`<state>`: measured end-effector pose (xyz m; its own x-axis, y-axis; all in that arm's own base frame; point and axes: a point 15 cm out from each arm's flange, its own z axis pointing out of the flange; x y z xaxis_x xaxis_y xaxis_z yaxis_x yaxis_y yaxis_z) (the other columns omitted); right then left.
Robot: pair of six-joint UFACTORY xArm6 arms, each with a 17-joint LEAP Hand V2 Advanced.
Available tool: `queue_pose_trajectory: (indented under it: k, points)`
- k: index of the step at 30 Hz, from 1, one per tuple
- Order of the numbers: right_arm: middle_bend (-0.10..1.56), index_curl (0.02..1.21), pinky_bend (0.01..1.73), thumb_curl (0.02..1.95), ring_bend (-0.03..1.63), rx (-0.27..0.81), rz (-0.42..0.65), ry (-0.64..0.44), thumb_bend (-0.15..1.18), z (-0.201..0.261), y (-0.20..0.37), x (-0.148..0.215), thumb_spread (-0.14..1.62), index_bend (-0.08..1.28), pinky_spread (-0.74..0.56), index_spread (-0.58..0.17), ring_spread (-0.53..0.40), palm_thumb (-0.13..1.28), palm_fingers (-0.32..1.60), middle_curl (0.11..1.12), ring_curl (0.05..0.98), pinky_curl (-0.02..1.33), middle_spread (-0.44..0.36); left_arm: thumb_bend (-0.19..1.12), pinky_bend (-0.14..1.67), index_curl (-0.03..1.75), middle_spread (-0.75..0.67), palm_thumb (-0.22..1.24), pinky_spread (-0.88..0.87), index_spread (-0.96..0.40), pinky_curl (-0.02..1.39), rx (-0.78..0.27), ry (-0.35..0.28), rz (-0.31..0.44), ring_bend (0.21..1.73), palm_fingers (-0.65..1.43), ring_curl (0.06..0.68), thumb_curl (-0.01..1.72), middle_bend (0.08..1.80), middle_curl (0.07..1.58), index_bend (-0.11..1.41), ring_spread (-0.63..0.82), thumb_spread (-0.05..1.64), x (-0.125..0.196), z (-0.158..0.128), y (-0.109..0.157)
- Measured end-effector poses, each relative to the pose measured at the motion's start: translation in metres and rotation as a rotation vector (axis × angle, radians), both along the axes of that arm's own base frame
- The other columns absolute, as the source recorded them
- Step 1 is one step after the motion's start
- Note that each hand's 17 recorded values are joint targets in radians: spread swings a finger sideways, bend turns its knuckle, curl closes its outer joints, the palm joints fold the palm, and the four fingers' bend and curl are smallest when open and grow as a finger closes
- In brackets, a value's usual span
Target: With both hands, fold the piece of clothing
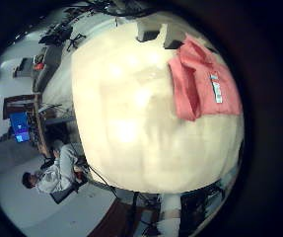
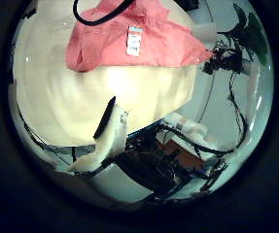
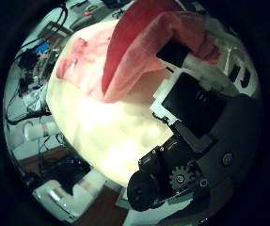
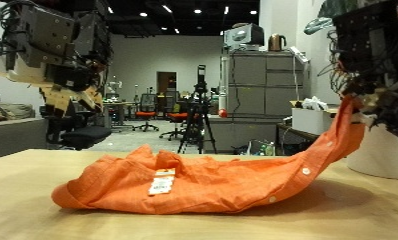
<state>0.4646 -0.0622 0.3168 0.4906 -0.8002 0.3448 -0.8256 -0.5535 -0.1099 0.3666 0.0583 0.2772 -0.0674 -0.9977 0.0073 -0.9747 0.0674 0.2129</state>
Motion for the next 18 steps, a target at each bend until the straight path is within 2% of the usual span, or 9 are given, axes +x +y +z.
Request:
queue_pose_trajectory:
  k: [4, 10, 18]
  points:
    - [1.32, 0.75, 1.26, 0.78, 1.36, 0.013, 0.091, -0.042, 0.04, 0.019, 0.048, 0.001, 0.88, 1.16, -0.25, -0.197, -0.189, 1.18, 1.18, 0.73, 0.658, 0.72, -0.089, -0.01, 0.23, 0.35, 0.2, 0.43, 0.45, 0.1, 0.32, -0.003, -0.002, 0.008, 0.44, 0.09, 0.215, 0.27, 0.18, 0.3, 0.18, 0.48, 1.25, -0.007, 0.002, 0.006]
    - [1.33, 0.74, 1.26, 0.82, 1.37, 0.096, 0.212, -0.059, 0.03, 0.027, 0.128, -0.004, 0.89, 1.16, -0.25, -0.194, -0.187, 1.18, 1.17, 0.72, 0.659, 0.73, -0.086, -0.01, 0.23, 0.35, 0.2, 0.43, 0.45, 0.1, 0.32, -0.009, 0.001, 0.036, 0.43, 0.09, 0.216, 0.27, 0.18, 0.3, 0.18, 0.48, 1.25, -0.021, 0.0, 0.021]
    - [1.34, 0.74, 1.25, 0.88, 1.37, 0.143, 0.378, -0.081, 0.01, 0.041, 0.236, -0.004, 0.89, 1.17, -0.25, -0.191, -0.186, 1.18, 1.17, 0.71, 0.658, 0.74, -0.083, -0.01, 0.23, 0.35, 0.2, 0.43, 0.45, 0.1, 0.32, -0.037, 0.002, 0.1, 0.43, 0.09, 0.217, 0.27, 0.18, 0.3, 0.18, 0.48, 1.25, -0.037, -0.002, 0.062]
